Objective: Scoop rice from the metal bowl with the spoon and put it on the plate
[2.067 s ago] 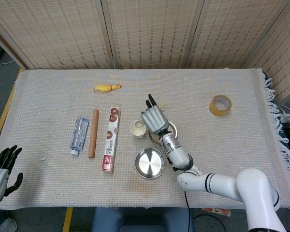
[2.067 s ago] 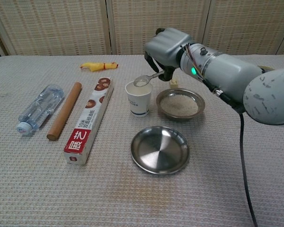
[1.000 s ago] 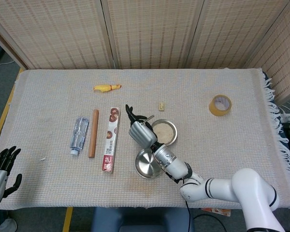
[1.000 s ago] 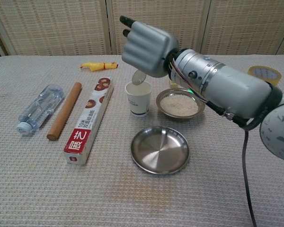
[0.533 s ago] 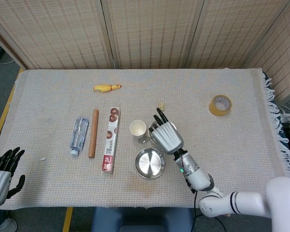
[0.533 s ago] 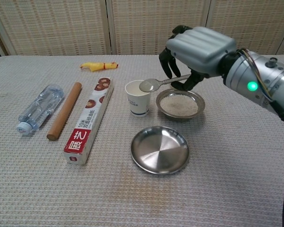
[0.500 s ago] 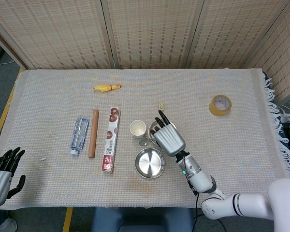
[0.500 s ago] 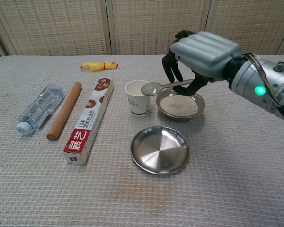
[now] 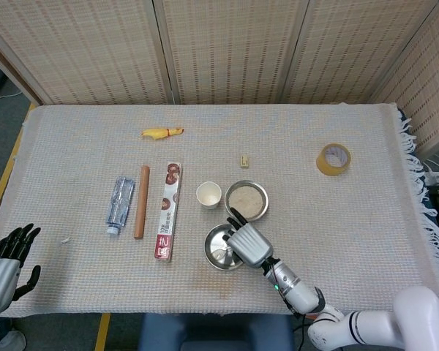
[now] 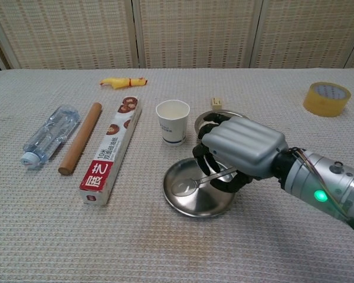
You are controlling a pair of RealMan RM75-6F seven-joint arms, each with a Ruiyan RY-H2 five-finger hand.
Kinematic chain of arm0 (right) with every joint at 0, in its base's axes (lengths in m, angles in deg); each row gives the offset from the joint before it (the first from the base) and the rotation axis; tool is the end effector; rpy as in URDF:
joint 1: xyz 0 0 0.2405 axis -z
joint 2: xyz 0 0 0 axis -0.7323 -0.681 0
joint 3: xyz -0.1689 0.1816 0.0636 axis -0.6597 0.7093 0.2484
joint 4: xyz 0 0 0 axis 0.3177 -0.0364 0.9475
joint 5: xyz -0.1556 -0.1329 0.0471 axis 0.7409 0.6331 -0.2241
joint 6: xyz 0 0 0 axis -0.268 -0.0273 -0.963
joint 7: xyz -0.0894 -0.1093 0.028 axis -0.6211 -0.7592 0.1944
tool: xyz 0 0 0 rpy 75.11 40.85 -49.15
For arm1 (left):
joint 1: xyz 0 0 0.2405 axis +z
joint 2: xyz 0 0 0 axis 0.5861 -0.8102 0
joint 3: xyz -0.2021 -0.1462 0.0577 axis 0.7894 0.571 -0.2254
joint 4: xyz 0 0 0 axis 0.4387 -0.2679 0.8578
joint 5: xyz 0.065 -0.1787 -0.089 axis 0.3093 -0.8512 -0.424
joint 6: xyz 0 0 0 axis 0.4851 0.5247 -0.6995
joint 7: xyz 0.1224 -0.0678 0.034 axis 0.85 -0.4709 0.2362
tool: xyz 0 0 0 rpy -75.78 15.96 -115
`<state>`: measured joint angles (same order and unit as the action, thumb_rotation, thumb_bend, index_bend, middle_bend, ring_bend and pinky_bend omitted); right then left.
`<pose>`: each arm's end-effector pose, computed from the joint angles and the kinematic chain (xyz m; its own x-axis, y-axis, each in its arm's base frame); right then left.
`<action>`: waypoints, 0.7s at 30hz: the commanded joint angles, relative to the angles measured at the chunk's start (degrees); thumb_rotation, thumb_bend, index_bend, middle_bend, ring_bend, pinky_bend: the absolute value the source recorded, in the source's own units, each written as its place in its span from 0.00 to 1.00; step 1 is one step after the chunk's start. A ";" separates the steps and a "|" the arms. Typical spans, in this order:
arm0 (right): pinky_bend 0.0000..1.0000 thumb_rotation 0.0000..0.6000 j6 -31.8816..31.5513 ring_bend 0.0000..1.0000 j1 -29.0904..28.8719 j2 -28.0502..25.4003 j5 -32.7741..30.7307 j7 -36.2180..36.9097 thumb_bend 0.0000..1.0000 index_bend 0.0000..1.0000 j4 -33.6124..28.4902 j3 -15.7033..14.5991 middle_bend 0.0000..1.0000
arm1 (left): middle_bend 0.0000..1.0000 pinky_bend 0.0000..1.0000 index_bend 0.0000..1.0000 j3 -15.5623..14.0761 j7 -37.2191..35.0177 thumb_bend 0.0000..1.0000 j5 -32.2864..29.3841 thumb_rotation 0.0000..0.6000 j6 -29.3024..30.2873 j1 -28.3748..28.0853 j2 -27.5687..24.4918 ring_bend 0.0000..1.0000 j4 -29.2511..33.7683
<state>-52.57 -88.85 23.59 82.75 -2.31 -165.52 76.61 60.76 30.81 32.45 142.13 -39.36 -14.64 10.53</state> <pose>-0.1282 -0.2735 -0.0795 0.6758 -0.0736 0.7334 -0.5926 -0.6459 0.4812 -0.3117 0.1593 0.1591 0.4855 0.0484 0.8729 0.8735 -0.0675 -0.4821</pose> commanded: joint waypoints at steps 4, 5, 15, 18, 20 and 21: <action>0.00 1.00 2.92 0.02 0.24 0.81 -0.91 -0.64 0.33 0.49 0.61 0.30 0.41 | 0.00 0.15 0.00 -0.08 -0.65 0.48 -0.13 1.00 -0.21 0.02 -0.19 0.04 0.01; 0.00 1.00 3.14 0.00 0.29 0.68 -0.98 -0.75 0.33 0.40 0.49 0.46 0.37 | 0.00 0.15 0.00 -0.12 -0.64 0.47 -0.11 1.00 -0.25 0.01 -0.27 0.04 0.12; 0.00 0.97 3.06 0.00 2.31 -5.51 -2.44 0.44 0.23 0.07 -7.29 1.25 0.21 | 0.00 0.16 0.00 -0.25 -0.12 0.47 -0.15 1.00 -0.33 0.12 -0.44 0.04 0.51; 0.00 0.89 -1.45 0.00 4.98 -10.49 -0.94 0.95 0.21 0.02 -12.88 0.74 0.16 | 0.00 0.16 0.00 -0.24 -0.20 0.47 -0.05 1.00 0.13 0.34 -0.55 0.04 0.65; 0.00 0.87 -6.52 0.00 7.79 -13.91 1.33 1.34 0.20 0.01 -16.43 -0.18 0.13 | 0.00 0.16 0.00 -0.11 -0.36 0.47 -0.11 1.00 0.32 0.38 -0.60 0.04 0.64; 0.00 0.85 -10.79 0.00 10.22 -16.15 3.34 1.37 0.20 0.00 -18.28 -1.14 0.12 | 0.00 0.16 0.00 -0.06 -0.56 0.47 -0.17 1.00 0.44 0.44 -0.62 0.04 0.53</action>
<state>-54.68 -83.84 13.49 82.15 -1.55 -177.93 77.18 60.66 30.38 32.32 142.50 -38.96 -15.24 11.13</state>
